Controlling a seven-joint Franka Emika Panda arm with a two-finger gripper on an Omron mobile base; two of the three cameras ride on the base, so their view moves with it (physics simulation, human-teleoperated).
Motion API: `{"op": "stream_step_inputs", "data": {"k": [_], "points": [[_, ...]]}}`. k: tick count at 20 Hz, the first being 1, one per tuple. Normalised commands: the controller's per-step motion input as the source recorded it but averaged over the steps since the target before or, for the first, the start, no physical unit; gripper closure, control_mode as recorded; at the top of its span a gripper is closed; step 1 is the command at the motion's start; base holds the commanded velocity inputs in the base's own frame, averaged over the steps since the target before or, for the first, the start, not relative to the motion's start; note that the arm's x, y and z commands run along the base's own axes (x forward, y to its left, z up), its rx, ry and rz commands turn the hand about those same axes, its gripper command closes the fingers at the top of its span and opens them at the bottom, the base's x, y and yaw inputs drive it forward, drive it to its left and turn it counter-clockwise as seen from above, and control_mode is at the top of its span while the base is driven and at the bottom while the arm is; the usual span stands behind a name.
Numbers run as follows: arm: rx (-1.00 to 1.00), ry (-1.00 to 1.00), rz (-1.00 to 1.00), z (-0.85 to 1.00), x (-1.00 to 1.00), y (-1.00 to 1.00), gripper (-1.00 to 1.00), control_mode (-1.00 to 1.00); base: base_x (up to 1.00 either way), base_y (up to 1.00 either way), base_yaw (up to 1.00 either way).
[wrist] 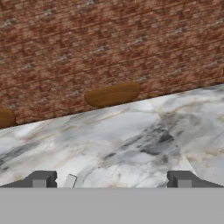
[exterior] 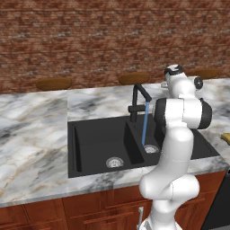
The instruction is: Soak the sponge with water for a few seconds and then drop it inside the sink.
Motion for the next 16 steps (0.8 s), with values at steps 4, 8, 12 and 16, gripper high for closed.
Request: {"op": "stream_step_inputs", "data": {"k": [4,8,12,16], "points": [[0.0,0.0,-0.01,0.01,-0.82,-0.26,-1.0,-1.0,0.0,0.0,0.0],[-0.02,0.03,-0.08,0.19,-0.4,-0.24,-1.0,-1.0,0.0,0.0,0.0],[-0.09,0.16,-0.09,0.12,-0.33,-0.17,-1.0,-1.0,0.0,0.0,0.0],[-0.11,0.24,-0.09,0.04,-0.32,-0.19,-1.0,-1.0,0.0,0.0,0.0]]}}
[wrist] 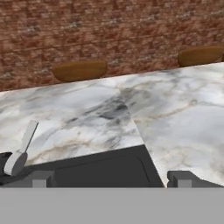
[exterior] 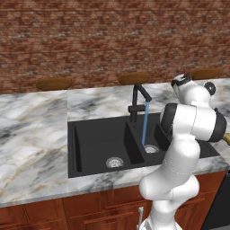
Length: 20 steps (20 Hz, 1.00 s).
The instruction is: Soak the sponge with water for a few seconds and then drop it inside the sink.
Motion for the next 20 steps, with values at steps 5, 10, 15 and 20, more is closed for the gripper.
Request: {"op": "stream_step_inputs", "data": {"k": [5,10,15,20], "points": [[-0.08,0.24,-0.1,0.02,-0.26,-0.11,-1.0,-1.0,0.0,0.0,0.0],[-0.01,0.14,-0.07,0.34,-0.35,-0.09,-1.0,-1.0,0.0,0.0,0.0],[0.02,0.12,-0.03,0.29,-0.44,-0.11,-1.0,-1.0,0.0,0.0,0.0],[0.08,0.19,0.0,0.05,-0.5,-0.1,-1.0,-1.0,0.0,0.0,0.0]]}}
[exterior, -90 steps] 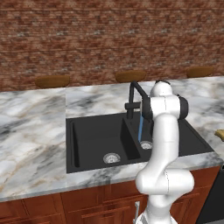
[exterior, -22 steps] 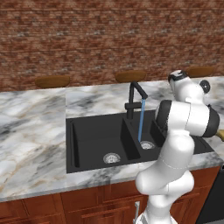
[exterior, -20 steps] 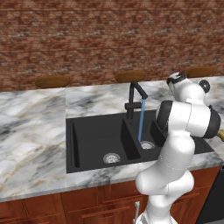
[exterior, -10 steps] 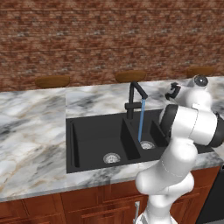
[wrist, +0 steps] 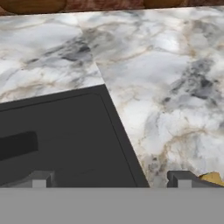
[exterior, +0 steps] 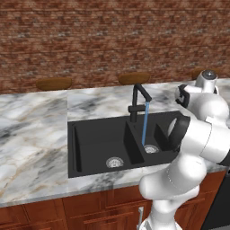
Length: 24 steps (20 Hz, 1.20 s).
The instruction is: Soak the sponge with water for a few seconds and then drop it inside the sink.
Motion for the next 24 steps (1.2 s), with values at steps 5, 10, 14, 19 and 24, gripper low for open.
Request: {"op": "stream_step_inputs", "data": {"k": [5,10,14,19,24], "points": [[0.09,0.15,0.03,-0.09,-0.35,-0.14,-1.0,-1.0,0.0,0.0,0.0],[0.0,0.06,0.08,-0.01,-0.15,-0.07,-1.0,-1.0,0.0,0.0,0.0],[0.0,0.03,0.05,0.0,-0.21,-0.07,-1.0,-1.0,0.0,0.0,0.0],[0.0,0.06,0.03,-0.09,-0.27,-0.04,-1.0,-1.0,0.0,0.0,0.0],[0.0,0.05,0.02,-0.18,-0.19,-0.09,-1.0,-1.0,0.0,0.0,0.0]]}}
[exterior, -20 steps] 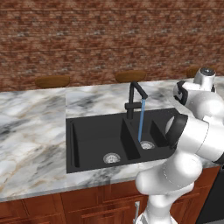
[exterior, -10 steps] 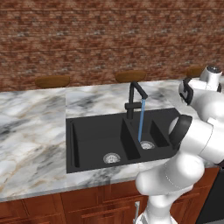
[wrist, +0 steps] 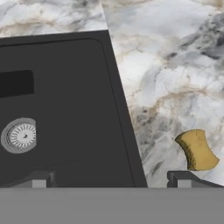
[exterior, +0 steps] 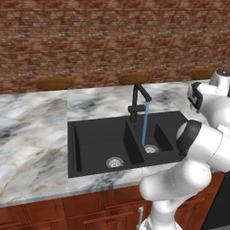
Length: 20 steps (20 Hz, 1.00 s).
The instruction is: Soak the sponge with water for a few seconds and then drop it inside the sink.
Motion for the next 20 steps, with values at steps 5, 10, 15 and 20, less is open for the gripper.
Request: {"op": "stream_step_inputs", "data": {"k": [5,10,15,20], "points": [[0.0,0.02,0.0,-0.36,-0.04,-0.17,-1.0,-1.0,0.0,0.0,0.0],[0.0,0.05,0.0,-0.44,0.0,-0.24,-1.0,-1.0,0.0,0.0,0.0],[0.0,0.05,0.0,-0.26,-0.03,-0.37,-1.0,-1.0,0.0,0.0,0.0],[0.0,0.01,0.0,-0.04,-0.12,-0.3,-1.0,-1.0,0.0,0.0,0.0]]}}
